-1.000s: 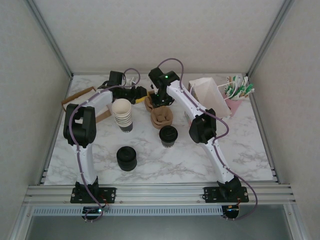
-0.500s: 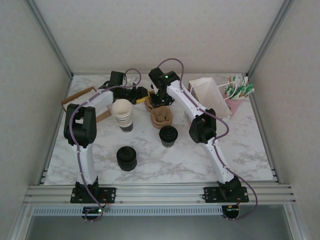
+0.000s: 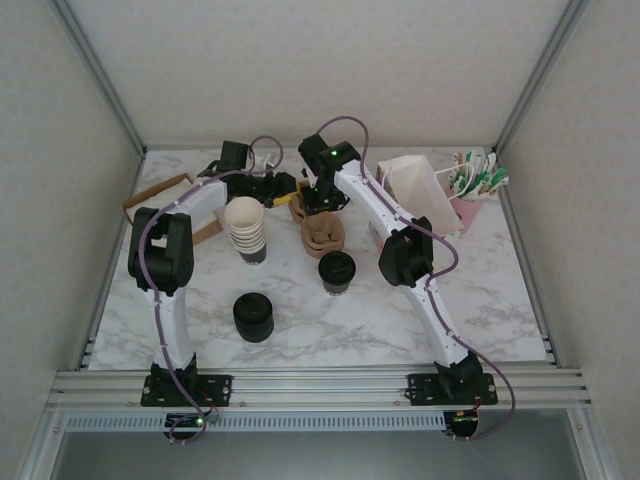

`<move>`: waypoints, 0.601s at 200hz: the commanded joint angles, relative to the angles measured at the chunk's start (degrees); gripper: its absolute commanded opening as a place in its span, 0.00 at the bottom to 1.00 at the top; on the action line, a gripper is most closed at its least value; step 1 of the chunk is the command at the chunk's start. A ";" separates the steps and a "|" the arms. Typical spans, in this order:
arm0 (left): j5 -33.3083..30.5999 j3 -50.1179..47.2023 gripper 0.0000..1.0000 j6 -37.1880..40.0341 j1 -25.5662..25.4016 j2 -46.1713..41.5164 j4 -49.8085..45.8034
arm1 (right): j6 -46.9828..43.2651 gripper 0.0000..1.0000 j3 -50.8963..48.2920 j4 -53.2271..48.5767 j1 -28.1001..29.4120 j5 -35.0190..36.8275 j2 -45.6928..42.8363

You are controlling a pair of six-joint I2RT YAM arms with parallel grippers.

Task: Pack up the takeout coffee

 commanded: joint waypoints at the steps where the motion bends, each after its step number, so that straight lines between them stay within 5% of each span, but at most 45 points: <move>1: 1.52 1.58 0.53 0.84 -0.60 0.90 -0.74 | 0.83 0.29 0.18 0.67 -0.20 -0.84 -1.05; 120: 1.08 -0.37 0.54 1.38 -0.57 0.00 -1.00 | 2.25 0.27 -1.70 1.02 -0.58 0.98 -2.43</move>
